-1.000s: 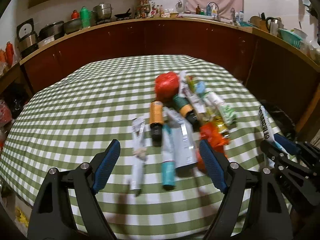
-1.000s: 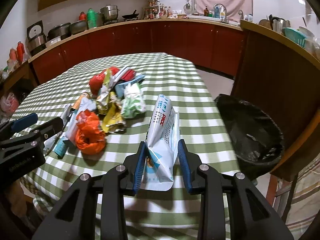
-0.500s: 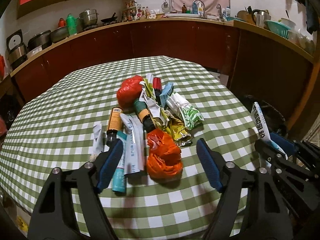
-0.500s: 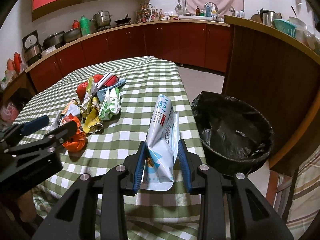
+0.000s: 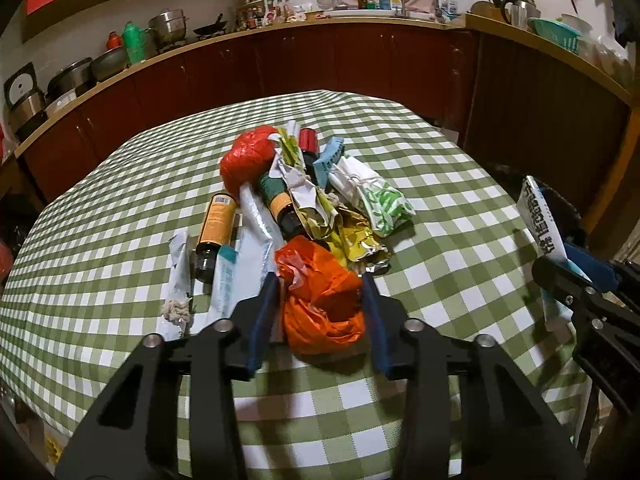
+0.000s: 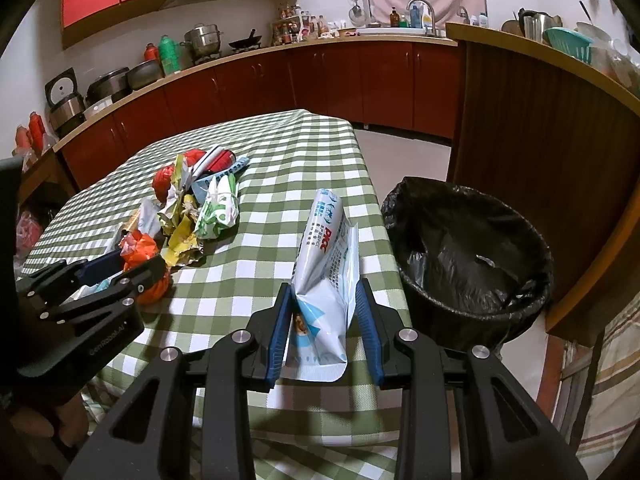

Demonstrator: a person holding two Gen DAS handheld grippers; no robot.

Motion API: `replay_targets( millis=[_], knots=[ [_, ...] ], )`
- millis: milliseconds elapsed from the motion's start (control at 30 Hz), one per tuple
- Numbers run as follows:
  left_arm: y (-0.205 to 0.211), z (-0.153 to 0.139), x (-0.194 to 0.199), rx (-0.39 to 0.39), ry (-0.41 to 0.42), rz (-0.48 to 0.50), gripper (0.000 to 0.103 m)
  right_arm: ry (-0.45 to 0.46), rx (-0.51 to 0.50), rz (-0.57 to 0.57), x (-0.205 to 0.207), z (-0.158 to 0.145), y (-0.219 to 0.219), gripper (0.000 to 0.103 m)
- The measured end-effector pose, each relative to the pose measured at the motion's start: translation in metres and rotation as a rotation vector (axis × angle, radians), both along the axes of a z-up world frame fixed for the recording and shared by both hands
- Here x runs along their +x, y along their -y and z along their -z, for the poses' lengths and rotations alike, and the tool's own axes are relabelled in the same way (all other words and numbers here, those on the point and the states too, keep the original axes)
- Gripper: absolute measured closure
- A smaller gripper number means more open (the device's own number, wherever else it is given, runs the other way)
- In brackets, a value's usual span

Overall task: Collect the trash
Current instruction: 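Lift the packet with the right gripper while the left gripper closes on the orange bag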

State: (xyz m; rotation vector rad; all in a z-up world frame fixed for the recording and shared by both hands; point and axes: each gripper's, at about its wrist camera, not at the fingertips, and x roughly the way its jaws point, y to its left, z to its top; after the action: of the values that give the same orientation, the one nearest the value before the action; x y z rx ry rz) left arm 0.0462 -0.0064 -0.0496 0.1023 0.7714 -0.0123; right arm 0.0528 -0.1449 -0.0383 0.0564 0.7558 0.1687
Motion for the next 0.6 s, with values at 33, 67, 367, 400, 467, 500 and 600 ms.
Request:
replay_targets(
  millis=[33, 67, 367, 400, 467, 500, 600],
  knots=[
    [0.000, 0.000, 0.000, 0.000, 0.002, 0.001, 0.065, -0.001, 0.000, -0.001, 0.000, 0.000, 0.000, 0.070],
    [0.000, 0.000, -0.001, -0.003, 0.002, 0.001, 0.065, -0.001, -0.001, -0.001, 0.000, 0.000, -0.001, 0.070],
    [-0.008, -0.009, -0.013, -0.011, 0.039, 0.007, 0.065, -0.010, 0.000, 0.001, 0.001, 0.002, -0.001, 0.070],
    [-0.008, -0.011, -0.015, -0.011, 0.047, 0.011, 0.065, -0.011, 0.000, 0.001, 0.001, 0.002, -0.001, 0.070],
    [-0.008, -0.013, -0.017, -0.013, 0.058, 0.019, 0.065, -0.012, 0.000, 0.001, 0.002, 0.002, -0.001, 0.070],
    [-0.008, -0.014, -0.019, -0.011, 0.064, 0.024, 0.066, -0.011, 0.000, 0.002, 0.001, 0.002, -0.001, 0.070],
    [-0.010, -0.015, -0.019, -0.004, 0.063, 0.023, 0.065, -0.012, 0.000, 0.002, 0.001, 0.002, -0.001, 0.070]
  ],
)
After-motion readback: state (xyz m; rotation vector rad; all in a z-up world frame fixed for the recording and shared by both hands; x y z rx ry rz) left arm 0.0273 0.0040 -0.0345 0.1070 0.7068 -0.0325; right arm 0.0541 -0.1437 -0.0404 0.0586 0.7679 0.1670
